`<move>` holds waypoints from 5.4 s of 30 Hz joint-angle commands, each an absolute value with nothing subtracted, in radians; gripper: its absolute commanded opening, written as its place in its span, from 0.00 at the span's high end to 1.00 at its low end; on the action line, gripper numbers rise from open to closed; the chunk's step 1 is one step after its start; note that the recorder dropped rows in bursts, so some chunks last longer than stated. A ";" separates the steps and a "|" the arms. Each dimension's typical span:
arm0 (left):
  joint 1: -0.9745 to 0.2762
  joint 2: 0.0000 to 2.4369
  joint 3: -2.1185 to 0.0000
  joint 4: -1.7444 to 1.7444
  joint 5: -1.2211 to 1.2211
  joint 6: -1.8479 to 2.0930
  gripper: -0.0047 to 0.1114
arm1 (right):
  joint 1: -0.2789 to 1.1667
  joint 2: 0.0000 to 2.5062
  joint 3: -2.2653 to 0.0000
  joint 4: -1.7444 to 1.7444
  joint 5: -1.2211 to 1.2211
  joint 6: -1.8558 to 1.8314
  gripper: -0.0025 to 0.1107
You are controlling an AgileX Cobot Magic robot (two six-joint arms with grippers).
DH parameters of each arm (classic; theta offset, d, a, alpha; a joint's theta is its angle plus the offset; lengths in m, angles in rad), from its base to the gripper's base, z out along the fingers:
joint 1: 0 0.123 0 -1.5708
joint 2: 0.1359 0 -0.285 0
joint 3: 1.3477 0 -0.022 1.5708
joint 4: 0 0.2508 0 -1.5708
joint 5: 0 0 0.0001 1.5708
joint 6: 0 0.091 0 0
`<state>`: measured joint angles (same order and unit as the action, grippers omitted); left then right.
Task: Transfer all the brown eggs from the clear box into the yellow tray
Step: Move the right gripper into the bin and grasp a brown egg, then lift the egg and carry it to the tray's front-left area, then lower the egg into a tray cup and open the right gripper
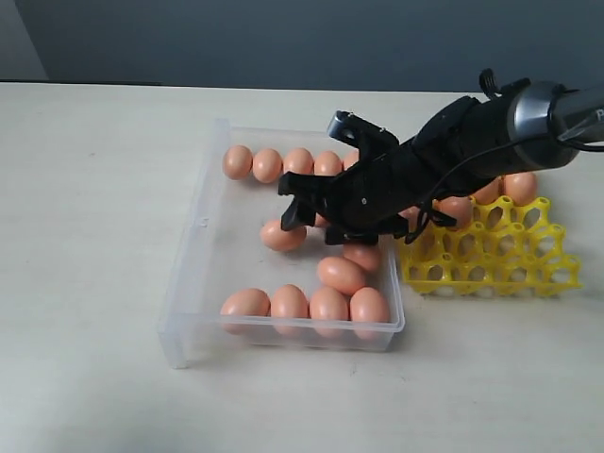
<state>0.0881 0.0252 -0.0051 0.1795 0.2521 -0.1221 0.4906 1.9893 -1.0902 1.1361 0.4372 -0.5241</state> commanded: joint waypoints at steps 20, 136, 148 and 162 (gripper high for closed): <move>0.088 0.026 0.000 0.177 0.240 -0.123 0.85 | 0.615 2.000 -1.483 0.259 0.808 -0.793 0.42; 0.088 0.026 0.000 0.177 0.240 -0.123 0.85 | 0.349 1.691 -0.959 -0.568 0.598 -0.024 0.65; 0.088 0.026 0.000 0.177 0.240 -0.123 0.85 | 0.349 1.691 -0.959 -0.578 0.595 0.000 0.61; 0.088 0.026 0.000 0.177 0.240 -0.123 0.85 | 0.349 1.732 -0.959 -0.594 0.572 0.005 0.49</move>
